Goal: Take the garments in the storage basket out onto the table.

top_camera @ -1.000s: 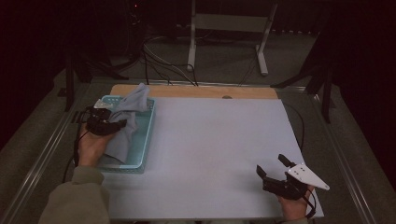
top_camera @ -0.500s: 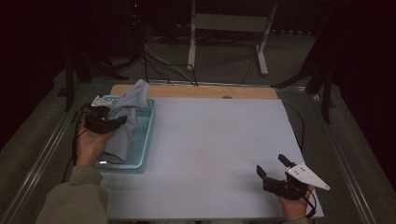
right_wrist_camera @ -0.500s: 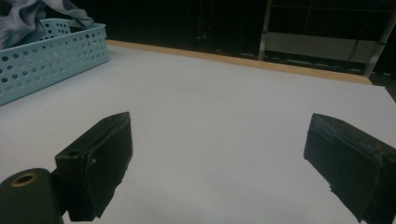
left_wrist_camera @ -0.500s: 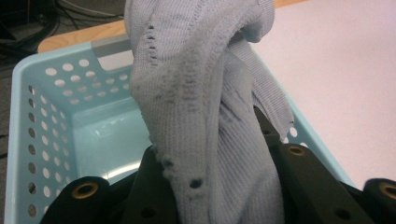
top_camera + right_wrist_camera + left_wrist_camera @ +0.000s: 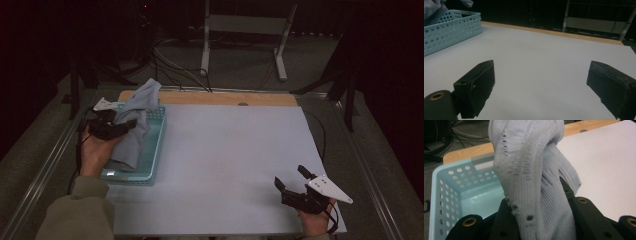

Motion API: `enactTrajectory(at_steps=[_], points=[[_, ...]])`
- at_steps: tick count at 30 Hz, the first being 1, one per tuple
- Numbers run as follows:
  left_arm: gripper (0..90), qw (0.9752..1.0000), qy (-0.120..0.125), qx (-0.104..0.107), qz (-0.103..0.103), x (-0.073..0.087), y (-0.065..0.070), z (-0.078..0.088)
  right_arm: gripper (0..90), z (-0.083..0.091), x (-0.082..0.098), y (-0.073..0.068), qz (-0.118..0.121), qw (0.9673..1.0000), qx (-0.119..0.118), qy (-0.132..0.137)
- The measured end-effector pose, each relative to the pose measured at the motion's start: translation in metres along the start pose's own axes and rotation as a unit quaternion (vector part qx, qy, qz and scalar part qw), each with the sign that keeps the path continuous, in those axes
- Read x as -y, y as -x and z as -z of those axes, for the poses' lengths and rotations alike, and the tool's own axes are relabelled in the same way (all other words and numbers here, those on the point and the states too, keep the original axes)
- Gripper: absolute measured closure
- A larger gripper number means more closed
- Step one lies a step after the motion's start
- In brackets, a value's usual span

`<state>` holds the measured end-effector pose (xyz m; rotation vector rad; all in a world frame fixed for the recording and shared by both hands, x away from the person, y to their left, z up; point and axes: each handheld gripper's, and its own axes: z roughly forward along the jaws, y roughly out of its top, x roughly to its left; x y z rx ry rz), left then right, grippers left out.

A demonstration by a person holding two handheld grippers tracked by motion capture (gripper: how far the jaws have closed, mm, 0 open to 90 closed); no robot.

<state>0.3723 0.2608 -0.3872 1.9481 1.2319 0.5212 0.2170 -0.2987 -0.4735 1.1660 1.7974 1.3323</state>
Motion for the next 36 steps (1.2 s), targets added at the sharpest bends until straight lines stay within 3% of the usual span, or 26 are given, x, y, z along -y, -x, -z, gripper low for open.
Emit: enactTrajectory(at_steps=[14, 36], points=[[71.5, 0.9998, 0.014, 0.013, -0.005, -0.009, 0.008, 0.007, 8.0, 0.001, 0.0, 0.0, -0.001, 1.0, 0.0, 0.001], [71.5, 0.9986, 0.022, 0.038, -0.029, -0.027, 0.031, 0.008, 7.9, 0.001, 0.0, 0.0, -0.002, 1.0, 0.0, 0.003]])
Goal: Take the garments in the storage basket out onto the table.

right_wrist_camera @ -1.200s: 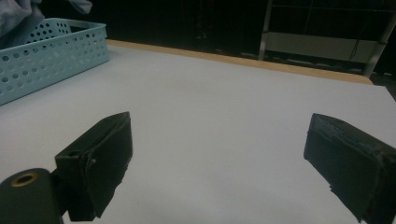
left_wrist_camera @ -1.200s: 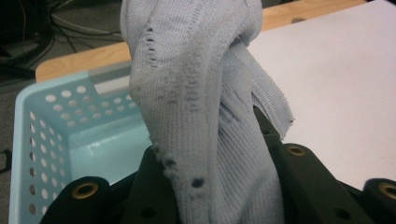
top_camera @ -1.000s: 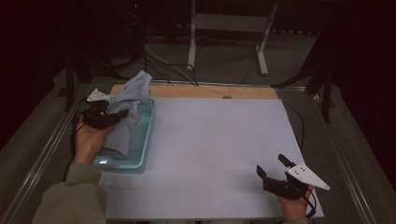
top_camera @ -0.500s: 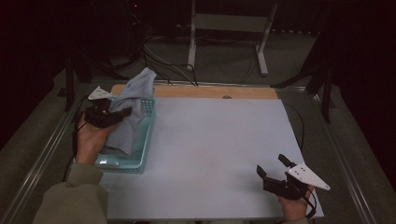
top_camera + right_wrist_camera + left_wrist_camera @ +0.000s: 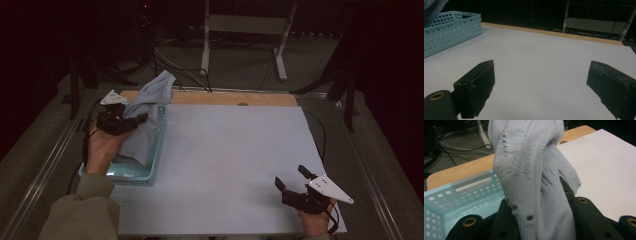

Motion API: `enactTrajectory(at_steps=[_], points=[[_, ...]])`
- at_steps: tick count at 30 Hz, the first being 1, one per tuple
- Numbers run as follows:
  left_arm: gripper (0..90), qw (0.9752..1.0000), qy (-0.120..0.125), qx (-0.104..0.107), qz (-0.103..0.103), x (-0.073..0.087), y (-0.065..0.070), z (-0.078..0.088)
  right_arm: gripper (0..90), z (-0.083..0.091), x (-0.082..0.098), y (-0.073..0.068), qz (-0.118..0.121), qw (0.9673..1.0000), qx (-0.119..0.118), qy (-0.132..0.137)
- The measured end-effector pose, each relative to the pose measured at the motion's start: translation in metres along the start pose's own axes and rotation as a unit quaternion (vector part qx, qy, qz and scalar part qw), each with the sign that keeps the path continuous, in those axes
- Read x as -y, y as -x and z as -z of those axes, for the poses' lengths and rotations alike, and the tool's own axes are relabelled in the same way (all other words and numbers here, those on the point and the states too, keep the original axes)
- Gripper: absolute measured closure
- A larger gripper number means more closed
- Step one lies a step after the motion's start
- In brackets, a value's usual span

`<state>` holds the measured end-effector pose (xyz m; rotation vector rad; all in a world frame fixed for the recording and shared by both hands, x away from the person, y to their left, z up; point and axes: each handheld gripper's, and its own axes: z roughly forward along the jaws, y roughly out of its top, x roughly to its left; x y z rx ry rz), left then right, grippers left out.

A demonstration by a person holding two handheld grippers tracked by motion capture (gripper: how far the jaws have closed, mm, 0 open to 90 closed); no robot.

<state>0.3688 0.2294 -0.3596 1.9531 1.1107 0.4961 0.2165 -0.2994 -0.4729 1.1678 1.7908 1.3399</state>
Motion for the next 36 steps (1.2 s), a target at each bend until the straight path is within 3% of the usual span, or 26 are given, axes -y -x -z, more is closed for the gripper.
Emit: enactTrajectory(at_steps=[36], points=[[71.5, 0.9988, 0.004, 0.04, -0.028, -0.02, 0.038, -0.019, 8.0, 0.0, 0.0, 0.001, -0.002, 1.0, -0.001, 0.001]])
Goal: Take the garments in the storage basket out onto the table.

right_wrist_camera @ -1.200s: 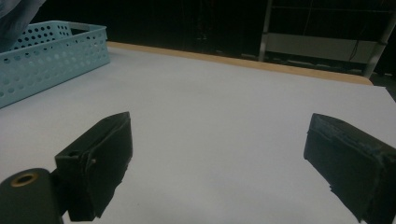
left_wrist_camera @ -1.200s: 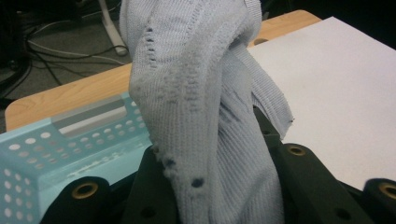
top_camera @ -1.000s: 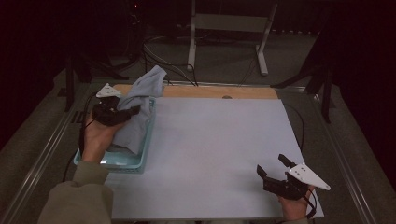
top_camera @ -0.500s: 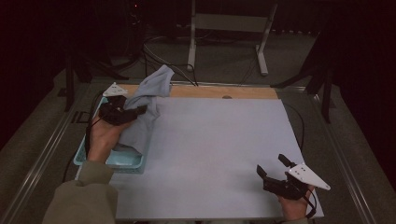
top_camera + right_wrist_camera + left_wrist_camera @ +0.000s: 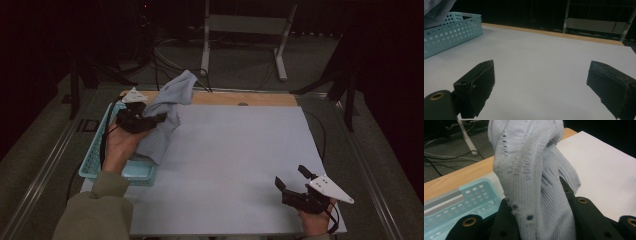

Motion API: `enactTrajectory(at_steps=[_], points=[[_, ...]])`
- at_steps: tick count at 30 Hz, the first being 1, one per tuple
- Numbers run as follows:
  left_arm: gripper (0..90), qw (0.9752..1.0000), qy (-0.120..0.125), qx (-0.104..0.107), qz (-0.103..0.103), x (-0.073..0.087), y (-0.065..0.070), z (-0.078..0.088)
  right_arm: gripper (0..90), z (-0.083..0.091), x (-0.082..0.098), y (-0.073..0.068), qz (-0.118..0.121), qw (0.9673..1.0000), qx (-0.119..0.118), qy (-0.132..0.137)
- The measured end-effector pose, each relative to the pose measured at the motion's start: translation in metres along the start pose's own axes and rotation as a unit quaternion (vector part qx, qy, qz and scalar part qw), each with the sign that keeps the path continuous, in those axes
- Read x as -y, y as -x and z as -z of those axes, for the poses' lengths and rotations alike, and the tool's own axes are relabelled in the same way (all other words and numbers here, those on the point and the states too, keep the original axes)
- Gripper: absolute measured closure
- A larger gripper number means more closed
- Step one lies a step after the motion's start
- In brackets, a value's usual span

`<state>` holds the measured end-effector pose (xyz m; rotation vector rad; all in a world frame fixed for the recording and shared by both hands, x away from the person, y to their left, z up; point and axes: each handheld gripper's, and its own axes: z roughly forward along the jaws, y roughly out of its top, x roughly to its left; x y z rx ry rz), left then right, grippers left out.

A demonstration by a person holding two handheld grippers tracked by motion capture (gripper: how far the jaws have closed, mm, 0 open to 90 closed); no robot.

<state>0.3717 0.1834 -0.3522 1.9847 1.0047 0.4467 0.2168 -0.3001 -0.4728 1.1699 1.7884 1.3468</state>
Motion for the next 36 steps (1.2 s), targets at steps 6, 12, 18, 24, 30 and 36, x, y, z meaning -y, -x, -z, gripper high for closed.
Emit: enactTrajectory(at_steps=[6, 12, 18, 24, 30, 36], points=[[71.5, 1.0, -0.001, 0.005, -0.003, -0.003, 0.007, -0.006, 8.0, 0.0, 0.0, 0.0, 0.0, 1.0, 0.0, 0.001], [71.5, 0.9999, -0.001, 0.012, -0.008, -0.006, 0.015, -0.012, 8.0, 0.0, 0.0, 0.0, 0.001, 1.0, -0.001, 0.002], [71.5, 0.9998, 0.001, 0.018, -0.011, -0.009, 0.021, -0.016, 8.0, 0.0, 0.0, 0.0, 0.0, 1.0, -0.001, 0.002], [71.5, 0.9994, 0.009, 0.033, -0.004, -0.011, 0.027, -0.022, 8.0, 0.0, 0.0, 0.0, 0.0, 1.0, -0.001, 0.002], [71.5, 0.9991, 0.009, 0.042, -0.003, -0.014, 0.034, -0.029, 7.9, 0.001, 0.0, 0.0, -0.001, 1.0, -0.001, 0.003], [71.5, 0.9988, 0.009, 0.048, -0.003, -0.016, 0.041, -0.037, 7.9, 0.001, 0.0, 0.001, -0.001, 1.0, -0.001, 0.003]])
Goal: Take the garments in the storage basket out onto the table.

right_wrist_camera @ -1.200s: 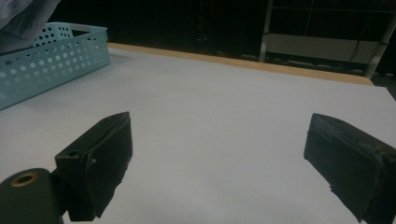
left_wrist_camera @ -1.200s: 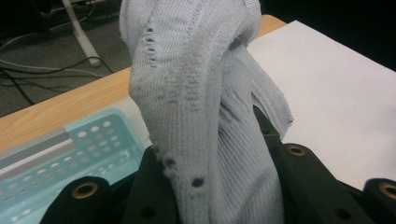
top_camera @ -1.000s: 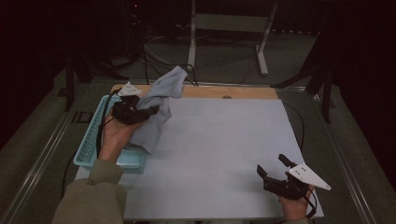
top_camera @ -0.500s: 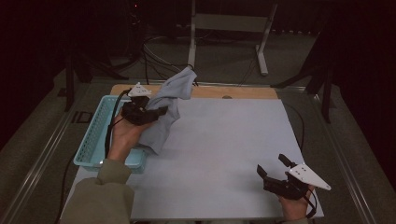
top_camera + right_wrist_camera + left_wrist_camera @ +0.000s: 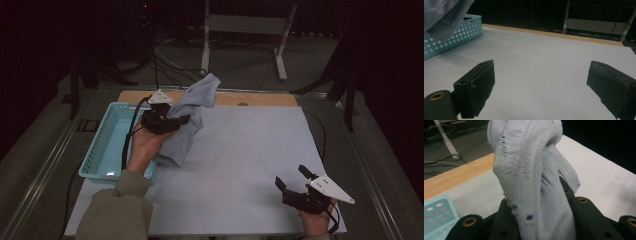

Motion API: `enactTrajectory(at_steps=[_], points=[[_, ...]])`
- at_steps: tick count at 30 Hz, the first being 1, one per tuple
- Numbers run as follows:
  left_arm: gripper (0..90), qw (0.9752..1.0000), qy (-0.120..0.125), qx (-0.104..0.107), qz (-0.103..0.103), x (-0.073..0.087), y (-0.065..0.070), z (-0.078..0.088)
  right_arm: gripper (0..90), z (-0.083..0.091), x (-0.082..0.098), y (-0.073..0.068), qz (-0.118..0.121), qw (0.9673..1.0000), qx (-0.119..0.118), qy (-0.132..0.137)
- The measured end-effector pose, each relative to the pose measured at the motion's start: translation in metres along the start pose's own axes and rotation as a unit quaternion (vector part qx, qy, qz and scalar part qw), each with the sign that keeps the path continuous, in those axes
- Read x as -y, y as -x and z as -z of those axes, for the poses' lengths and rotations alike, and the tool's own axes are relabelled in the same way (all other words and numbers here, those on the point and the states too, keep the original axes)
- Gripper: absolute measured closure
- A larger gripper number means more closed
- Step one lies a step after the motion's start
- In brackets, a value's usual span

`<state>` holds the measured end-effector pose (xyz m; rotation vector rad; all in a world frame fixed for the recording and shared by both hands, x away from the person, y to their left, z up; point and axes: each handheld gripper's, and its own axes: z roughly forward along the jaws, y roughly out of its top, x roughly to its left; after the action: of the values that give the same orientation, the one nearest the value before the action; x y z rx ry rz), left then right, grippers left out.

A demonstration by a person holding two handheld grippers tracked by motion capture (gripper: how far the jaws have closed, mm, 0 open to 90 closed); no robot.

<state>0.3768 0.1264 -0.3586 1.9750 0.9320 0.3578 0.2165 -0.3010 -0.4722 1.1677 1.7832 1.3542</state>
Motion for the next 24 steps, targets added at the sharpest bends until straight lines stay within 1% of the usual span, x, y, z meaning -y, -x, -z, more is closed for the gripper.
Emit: enactTrajectory(at_steps=[8, 16, 21, 24], points=[[71.5, 1.0, 0.0, 0.005, -0.004, -0.002, 0.008, -0.008, 8.0, 0.0, 0.0, 0.0, 0.0, 1.0, 0.0, 0.0], [71.4, 0.9999, 0.001, 0.012, -0.002, -0.002, 0.015, -0.017, 8.0, 0.0, 0.0, 0.0, -0.001, 1.0, -0.001, 0.001], [71.4, 0.9999, 0.0, 0.012, -0.004, -0.001, 0.017, -0.02, 8.0, 0.0, 0.0, 0.0, -0.001, 1.0, -0.002, 0.001], [71.4, 0.9999, -0.001, 0.012, -0.001, 0.0, 0.02, -0.025, 7.9, 0.0, 0.0, 0.0, -0.001, 1.0, -0.002, 0.001]])
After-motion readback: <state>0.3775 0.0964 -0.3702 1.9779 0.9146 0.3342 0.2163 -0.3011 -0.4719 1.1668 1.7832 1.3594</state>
